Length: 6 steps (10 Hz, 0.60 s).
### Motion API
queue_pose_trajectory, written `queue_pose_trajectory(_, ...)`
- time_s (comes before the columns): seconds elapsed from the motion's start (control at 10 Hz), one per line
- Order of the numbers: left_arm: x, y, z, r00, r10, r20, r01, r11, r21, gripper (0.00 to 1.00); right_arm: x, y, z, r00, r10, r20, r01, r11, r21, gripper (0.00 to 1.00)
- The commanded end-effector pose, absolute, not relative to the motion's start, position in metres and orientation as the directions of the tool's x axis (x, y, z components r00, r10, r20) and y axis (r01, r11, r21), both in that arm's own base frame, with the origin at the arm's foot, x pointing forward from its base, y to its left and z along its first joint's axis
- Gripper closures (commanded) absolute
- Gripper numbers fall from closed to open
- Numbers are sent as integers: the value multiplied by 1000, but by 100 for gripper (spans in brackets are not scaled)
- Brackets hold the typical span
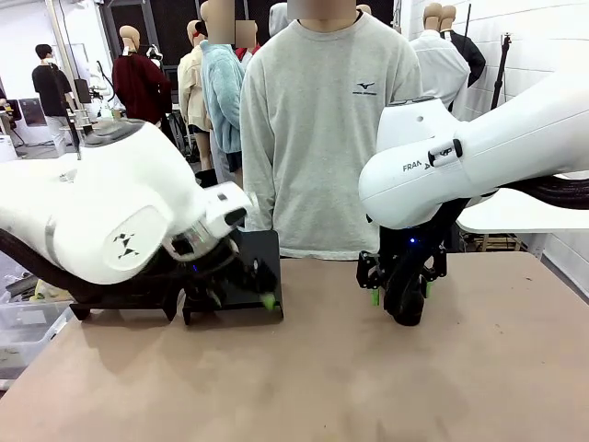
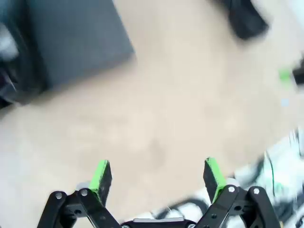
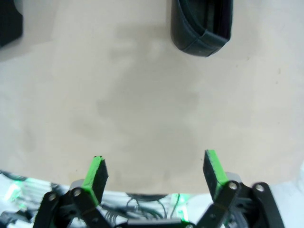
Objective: Organize the shoes by placing them on the stand.
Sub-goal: Pick up one Shoe and place it in the middle of the table.
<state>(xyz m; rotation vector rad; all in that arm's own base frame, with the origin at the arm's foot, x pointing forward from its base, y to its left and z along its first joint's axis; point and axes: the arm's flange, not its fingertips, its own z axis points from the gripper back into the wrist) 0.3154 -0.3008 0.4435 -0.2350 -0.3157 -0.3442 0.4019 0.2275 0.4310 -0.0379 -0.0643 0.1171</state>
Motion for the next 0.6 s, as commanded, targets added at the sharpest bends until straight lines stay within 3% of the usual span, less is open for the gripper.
queue_pose_trajectory(0.0,327,-284,445,965,-261,-15,251,939,-237,0,401,228,432,993,109,55,-106,993,-45,0)
queue_pose_trajectory(0.1,331,-278,425,964,-238,-117,202,946,-255,0,401,228,432,993,109,55,-106,993,-45,0)
queue_pose_trajectory(0.2,330,-276,418,967,-210,-143,172,956,-239,0,402,228,431,991,118,62,-115,992,-42,0)
queue_pose_trajectory(0.5,329,-273,427,979,-199,-51,181,952,-246,0,468,209,448,992,120,34,-120,993,-15,0)
